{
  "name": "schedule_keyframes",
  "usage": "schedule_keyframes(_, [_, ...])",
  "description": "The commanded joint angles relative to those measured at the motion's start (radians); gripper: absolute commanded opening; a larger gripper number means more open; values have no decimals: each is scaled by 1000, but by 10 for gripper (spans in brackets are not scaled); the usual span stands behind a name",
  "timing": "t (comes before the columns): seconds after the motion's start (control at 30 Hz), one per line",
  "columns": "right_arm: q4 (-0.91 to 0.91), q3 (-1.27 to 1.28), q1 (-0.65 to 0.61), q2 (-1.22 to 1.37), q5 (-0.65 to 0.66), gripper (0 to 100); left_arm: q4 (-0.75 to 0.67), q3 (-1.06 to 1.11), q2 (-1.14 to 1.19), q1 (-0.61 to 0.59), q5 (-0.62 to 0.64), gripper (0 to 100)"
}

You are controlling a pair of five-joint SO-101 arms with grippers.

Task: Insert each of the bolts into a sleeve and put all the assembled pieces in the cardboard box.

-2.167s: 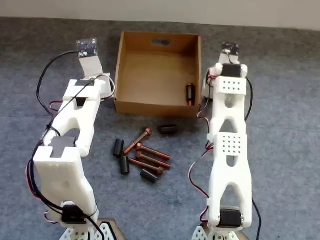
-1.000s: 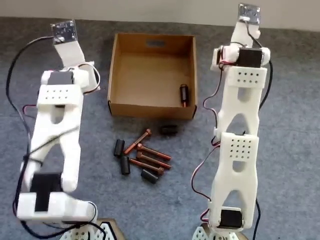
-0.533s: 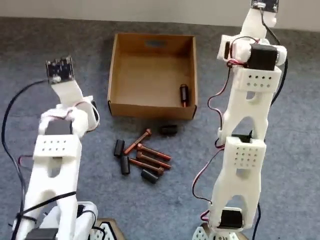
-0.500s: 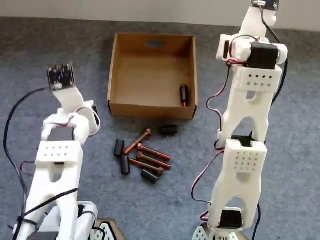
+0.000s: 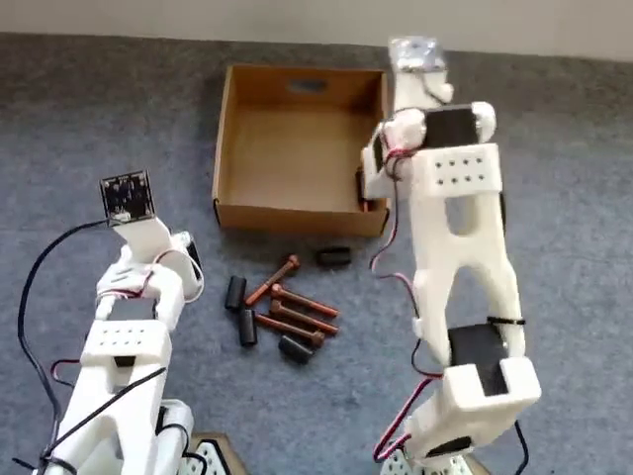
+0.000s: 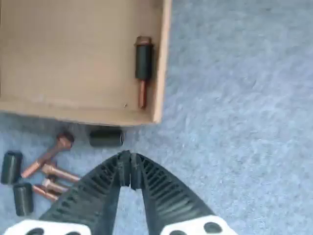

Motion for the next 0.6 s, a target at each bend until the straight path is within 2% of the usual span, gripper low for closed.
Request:
schedule_keyframes(0.0, [-145,292,-44,-143,51,6,-20,-1,-24,-5,-8,8])
schedule_keyframes(0.23, [-472,822,-136,-453,170,17,-20,-1,-24,-5,-8,8])
schedule_keyframes(0.3, [-518,923,-173,-479,224,71,-20,-1,-24,-5,-8,8])
schedule_keyframes(0.4, [-558,970,-216,-452,292,158,-20,-1,-24,-5,-8,8])
schedule_keyframes(0.57, [-645,972,-242,-325,442,156,-20,-1,-24,-5,-8,8])
